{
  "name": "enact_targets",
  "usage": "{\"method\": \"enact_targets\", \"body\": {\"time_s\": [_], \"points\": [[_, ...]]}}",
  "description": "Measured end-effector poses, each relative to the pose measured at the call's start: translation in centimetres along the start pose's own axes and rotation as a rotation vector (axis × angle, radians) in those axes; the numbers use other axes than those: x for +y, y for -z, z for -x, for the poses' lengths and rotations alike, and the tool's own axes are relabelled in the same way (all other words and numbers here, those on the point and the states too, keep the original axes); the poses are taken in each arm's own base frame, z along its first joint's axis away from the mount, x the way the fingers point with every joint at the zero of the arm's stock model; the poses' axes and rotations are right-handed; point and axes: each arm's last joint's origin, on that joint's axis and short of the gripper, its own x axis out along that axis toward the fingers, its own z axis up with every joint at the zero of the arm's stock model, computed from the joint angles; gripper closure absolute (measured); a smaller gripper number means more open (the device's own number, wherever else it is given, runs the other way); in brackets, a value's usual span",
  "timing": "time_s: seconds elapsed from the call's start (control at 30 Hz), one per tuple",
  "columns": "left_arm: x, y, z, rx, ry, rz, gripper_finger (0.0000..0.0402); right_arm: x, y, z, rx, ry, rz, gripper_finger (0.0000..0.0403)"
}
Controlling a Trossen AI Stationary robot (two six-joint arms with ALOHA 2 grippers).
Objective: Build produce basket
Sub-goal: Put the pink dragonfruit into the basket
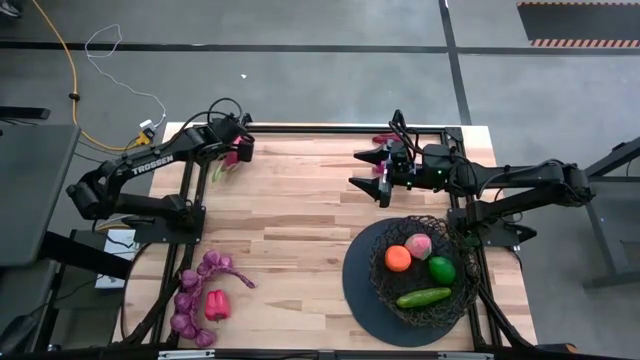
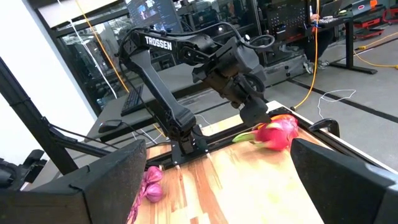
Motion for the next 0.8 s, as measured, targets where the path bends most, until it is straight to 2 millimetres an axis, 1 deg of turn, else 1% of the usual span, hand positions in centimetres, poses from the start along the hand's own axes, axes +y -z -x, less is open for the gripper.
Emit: {"method": "enact_targets", "body": {"time_s": [0.2,0.3,0.4,0.57,0.67,0.8], "points": [[-0.2,0.1,0.0,0.017,0.027,0.029,0.0011,0.0,0.0,0.0,0.000,0.000,0.000,0.0015],[-0.7,-0.1,-0.6,0.026,0.045,0.043,0.0011,0.0,0.0,0.0,0.001,0.000,-0.001,0.0015],[-1.1,-0.3,-1.6,0.030,0.016,0.014,0.0011,0.0,0.0,0.0,0.001,0.000,-0.014,0.0015],[-1.7,-0.1,-3.9,0.078,-0.082,-0.029,0.0011,0.0,0.1,0.0,0.009,0.002,-0.016,0.0015],[-2.1,0.1,-4.9,0.092,-0.131,-0.059,0.0011,0.0,0.1,0.0,0.014,0.004,-0.016,0.0015],[-2.6,0.6,-6.1,0.136,-0.153,-0.087,0.0011,0.0,0.2,0.0,0.015,0.004,-0.016,0.0015]]}}
